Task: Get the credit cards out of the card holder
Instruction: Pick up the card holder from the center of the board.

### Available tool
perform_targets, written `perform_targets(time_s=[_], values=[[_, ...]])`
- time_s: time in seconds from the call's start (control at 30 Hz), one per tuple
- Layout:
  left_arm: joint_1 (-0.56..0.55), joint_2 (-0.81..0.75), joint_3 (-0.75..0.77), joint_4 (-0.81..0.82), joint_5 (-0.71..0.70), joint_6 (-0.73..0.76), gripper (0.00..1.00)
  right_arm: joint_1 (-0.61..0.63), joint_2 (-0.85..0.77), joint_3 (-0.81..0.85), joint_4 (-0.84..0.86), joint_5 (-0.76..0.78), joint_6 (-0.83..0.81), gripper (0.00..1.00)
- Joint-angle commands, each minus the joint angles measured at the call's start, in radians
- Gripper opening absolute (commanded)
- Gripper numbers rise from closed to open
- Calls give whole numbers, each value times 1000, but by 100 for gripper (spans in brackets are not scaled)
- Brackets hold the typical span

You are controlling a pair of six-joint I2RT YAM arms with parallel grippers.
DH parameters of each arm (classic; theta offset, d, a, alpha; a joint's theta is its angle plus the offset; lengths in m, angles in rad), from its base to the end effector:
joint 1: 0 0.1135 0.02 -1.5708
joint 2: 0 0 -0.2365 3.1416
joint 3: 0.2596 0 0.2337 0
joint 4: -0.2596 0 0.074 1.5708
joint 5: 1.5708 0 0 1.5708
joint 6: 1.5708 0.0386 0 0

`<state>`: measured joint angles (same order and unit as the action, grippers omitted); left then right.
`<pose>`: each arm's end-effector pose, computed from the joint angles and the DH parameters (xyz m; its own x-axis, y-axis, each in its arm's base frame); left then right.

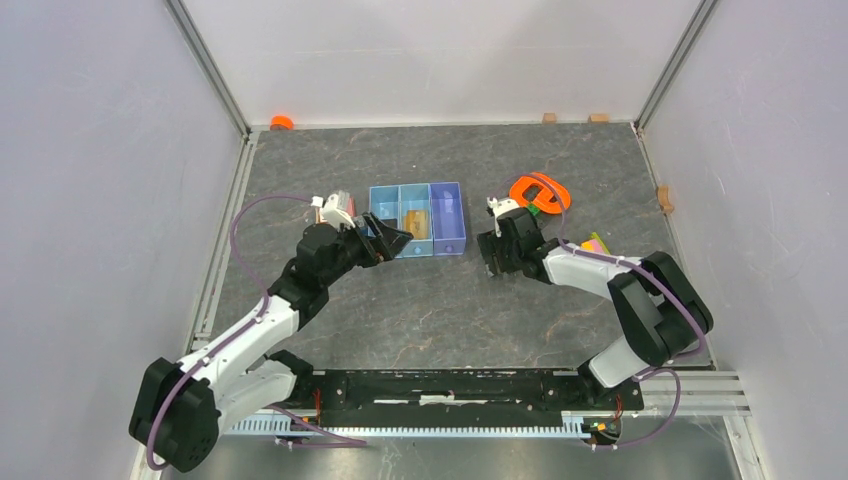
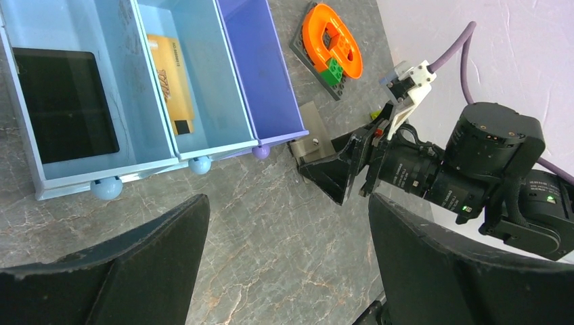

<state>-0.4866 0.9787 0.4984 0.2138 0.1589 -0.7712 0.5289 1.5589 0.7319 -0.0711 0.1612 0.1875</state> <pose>0.1953 -0.1102 0.2291 -0.5828 -0.4703 -0.6627 0.2656 0.6605 -0.7023 0.2484 0.1380 0.1367 -0.7402 -0.2195 -0.6356 -0.2786 0.9604 -0.0072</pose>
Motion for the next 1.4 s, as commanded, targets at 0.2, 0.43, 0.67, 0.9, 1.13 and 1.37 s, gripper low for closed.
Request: perform_targets(time_s=[0.2, 0.43, 0.67, 0.9, 1.13, 1.37], values=[[-15, 24, 42, 47, 55, 29, 93, 14, -253, -123, 138, 30, 26, 76], [-54, 67, 57, 92, 100, 35, 93, 14, -458, -257, 291, -29, 42, 70], [-110, 88, 75, 118, 117, 68, 93, 16, -555, -336, 406, -116, 44, 67], [-124, 157, 88, 203, 225, 51, 93, 24, -584, -384, 531, -274, 46, 66], [-125, 234, 98, 258, 280, -3, 93, 36, -612, -431, 649, -384, 54, 65], [-125, 302, 103, 321, 332, -56, 95, 76, -600, -440, 726, -486, 48, 64]])
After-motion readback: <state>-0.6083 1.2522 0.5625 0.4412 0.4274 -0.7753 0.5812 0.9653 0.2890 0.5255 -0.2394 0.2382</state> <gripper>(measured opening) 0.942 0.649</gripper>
